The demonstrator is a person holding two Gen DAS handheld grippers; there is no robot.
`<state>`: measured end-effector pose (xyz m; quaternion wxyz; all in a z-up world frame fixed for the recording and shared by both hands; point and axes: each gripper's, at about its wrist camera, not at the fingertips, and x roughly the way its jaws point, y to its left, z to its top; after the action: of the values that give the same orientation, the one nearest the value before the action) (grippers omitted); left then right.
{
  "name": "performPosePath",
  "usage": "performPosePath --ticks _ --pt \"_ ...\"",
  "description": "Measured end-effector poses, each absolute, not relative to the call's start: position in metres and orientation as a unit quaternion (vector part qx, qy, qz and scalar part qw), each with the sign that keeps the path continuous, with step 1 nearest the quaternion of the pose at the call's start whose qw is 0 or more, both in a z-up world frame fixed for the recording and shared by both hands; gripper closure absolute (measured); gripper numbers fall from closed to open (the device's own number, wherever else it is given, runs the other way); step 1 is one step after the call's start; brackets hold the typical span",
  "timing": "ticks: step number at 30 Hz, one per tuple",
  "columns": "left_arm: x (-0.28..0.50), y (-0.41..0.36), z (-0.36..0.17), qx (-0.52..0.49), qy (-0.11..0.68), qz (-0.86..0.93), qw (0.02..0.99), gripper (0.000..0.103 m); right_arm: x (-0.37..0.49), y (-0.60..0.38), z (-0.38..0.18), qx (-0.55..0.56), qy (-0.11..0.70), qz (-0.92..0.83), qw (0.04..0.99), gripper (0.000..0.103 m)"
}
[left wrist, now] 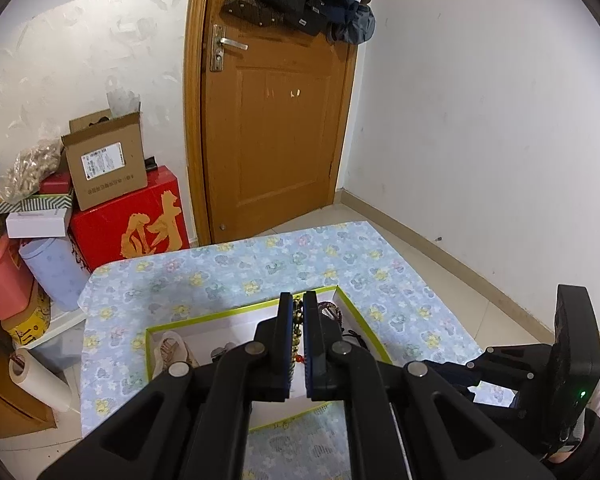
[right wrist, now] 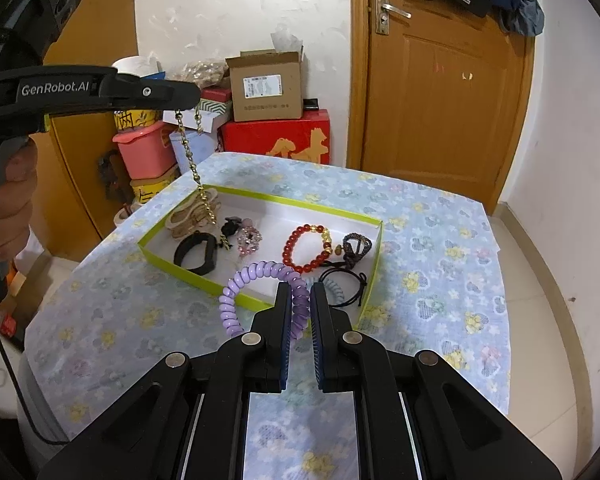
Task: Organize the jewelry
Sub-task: 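Carry the gold chain and purple coil hair tie into the tray and open both tools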
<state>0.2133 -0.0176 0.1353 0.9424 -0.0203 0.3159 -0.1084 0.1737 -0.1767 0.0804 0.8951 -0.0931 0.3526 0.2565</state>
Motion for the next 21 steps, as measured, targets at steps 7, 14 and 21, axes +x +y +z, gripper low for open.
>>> performPosePath --ticks 7,14,21 --pt "0.233 -0.02 0.108 -0.027 0.343 -0.114 0.932 0.099 0.193 -0.178 0.071 -0.085 0.362 0.251 0.894 0.094" --pt "0.243 -0.017 0.077 -0.036 0.371 -0.12 0.92 0.099 0.212 -0.172 0.06 -0.079 0.371 0.251 0.89 0.094" --pt "0.248 -0.009 0.047 -0.051 0.397 -0.12 0.909 0.099 0.229 -0.159 0.044 -0.081 0.386 0.253 0.883 0.094"
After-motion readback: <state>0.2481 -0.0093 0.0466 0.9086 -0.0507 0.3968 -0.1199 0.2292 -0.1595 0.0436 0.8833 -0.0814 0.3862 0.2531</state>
